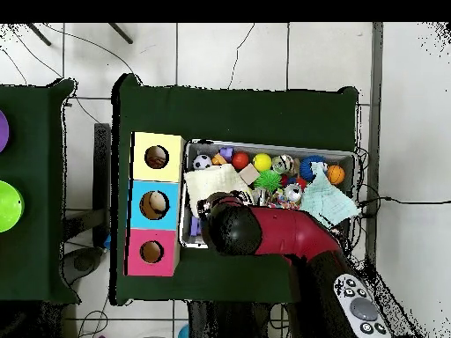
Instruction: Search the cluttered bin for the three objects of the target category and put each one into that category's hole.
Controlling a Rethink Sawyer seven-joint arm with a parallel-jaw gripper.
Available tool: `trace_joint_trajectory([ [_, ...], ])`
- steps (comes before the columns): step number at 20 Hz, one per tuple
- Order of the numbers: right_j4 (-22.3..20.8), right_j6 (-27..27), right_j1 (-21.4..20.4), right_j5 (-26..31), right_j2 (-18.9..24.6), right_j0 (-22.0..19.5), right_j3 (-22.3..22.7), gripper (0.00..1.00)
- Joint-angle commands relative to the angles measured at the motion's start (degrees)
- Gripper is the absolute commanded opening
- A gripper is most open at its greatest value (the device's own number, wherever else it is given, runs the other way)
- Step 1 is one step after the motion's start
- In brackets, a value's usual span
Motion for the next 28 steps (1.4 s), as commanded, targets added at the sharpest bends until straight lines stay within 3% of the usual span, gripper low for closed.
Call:
trace_joint_trajectory([
  [1,-6.04,1.03,3.49,10.39,-5.33,-0.39,-7.16,1.0],
  [8,-11.93,-3.28,5.6,12.12,-6.33,-1.93,-11.18,1.0],
  [12,-15.3,-5.47,9.16,12.19,-5.9,-4.04,-14.51,1.0],
  [20,-19.9,-5.57,10.86,10.77,-4.87,-5.68,-16.53,1.0],
  [28,-23.83,-5.37,13.34,13.1,-5.89,-5.57,-20.32,1.0],
])
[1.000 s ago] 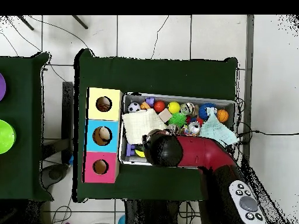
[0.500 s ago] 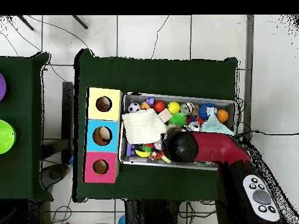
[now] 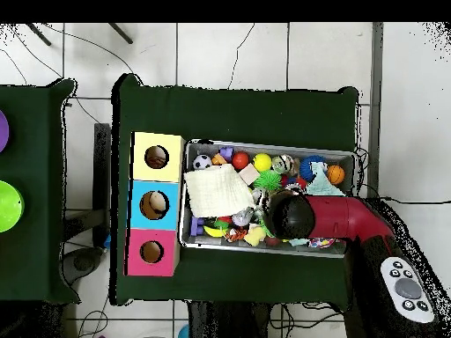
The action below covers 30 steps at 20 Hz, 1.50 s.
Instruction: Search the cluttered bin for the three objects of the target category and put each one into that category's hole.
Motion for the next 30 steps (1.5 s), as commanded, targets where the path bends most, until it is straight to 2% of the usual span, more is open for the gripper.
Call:
trace_joint_trajectory([
  [1,-5.24,-5.27,3.66,6.4,-0.11,-0.38,-5.73,1.0],
  [9,-6.32,-4.58,6.18,7.4,-0.83,-0.6,-6.68,1.0],
  [16,-6.99,-3.64,6.65,8.71,-1.82,-0.01,-7.08,1.0],
  [30,-4.94,-2.41,9.37,11.75,-1.83,-0.16,-6.35,1.0],
])
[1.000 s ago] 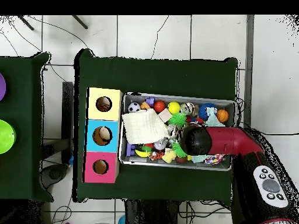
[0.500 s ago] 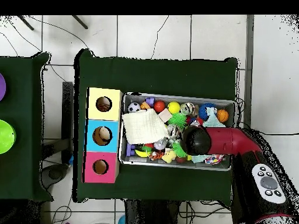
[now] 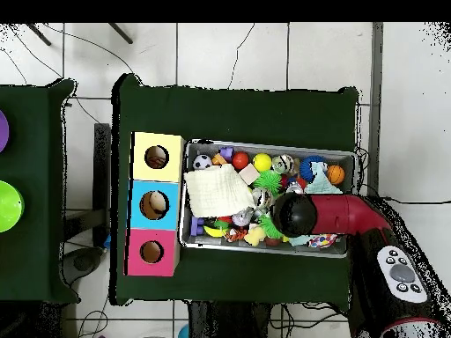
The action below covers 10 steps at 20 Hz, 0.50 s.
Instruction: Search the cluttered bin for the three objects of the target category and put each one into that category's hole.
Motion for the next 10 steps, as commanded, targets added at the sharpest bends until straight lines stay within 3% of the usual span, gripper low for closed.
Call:
trace_joint_trajectory([
  [1,-1.49,-2.44,3.41,7.23,0.19,-0.3,-2.06,1.0],
  [10,-0.99,-3.74,3.34,8.03,0.96,-0.88,-1.32,1.0],
])
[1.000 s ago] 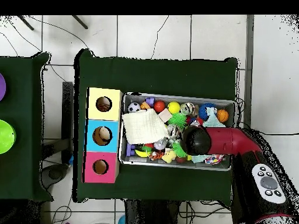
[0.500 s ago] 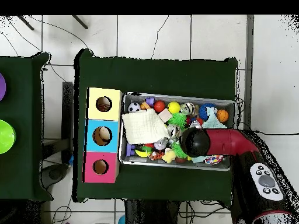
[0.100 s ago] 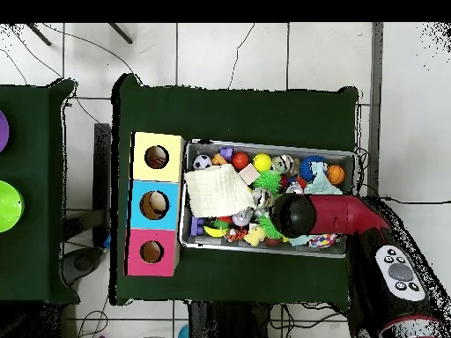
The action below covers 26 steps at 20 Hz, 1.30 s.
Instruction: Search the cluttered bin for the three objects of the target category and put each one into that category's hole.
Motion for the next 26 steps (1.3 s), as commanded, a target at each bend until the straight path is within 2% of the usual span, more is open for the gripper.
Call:
trace_joint_trajectory([
  [1,-1.0,-4.05,2.81,8.0,1.09,-1.06,-1.2,0.0],
  [10,-1.04,-5.46,2.95,7.48,2.18,-1.99,-0.23,0.0],
  [14,0.26,-5.09,3.01,5.81,3.93,-3.03,0.1,0.0],
  [17,2.99,-5.92,1.84,4.32,7.63,-5.84,1.57,0.0],
  [22,9.0,-8.58,-1.57,6.4,15.07,-11.85,4.82,0.0],
  [26,11.9,-7.6,-2.94,6.54,18.93,-14.03,6.43,0.0],
])
